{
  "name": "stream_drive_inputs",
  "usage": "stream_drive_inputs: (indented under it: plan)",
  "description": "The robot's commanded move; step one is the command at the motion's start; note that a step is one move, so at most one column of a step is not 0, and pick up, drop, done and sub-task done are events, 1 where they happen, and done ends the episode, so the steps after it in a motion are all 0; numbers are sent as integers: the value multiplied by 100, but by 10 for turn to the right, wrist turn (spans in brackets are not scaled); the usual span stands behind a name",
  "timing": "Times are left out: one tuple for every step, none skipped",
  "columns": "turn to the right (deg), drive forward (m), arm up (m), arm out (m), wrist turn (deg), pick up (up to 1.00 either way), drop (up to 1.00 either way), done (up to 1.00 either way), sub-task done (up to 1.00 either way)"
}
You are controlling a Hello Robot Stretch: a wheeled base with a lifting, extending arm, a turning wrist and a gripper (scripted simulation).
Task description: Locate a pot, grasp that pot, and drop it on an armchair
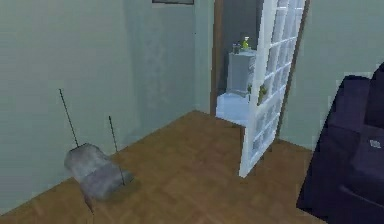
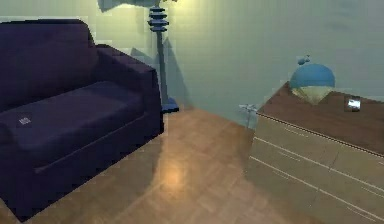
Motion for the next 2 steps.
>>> stream_drive_inputs:
  plan:
    - [0,20,0,0,0,0,0,0,0]
    - [30,0,0,0,0,0,0,0,0]
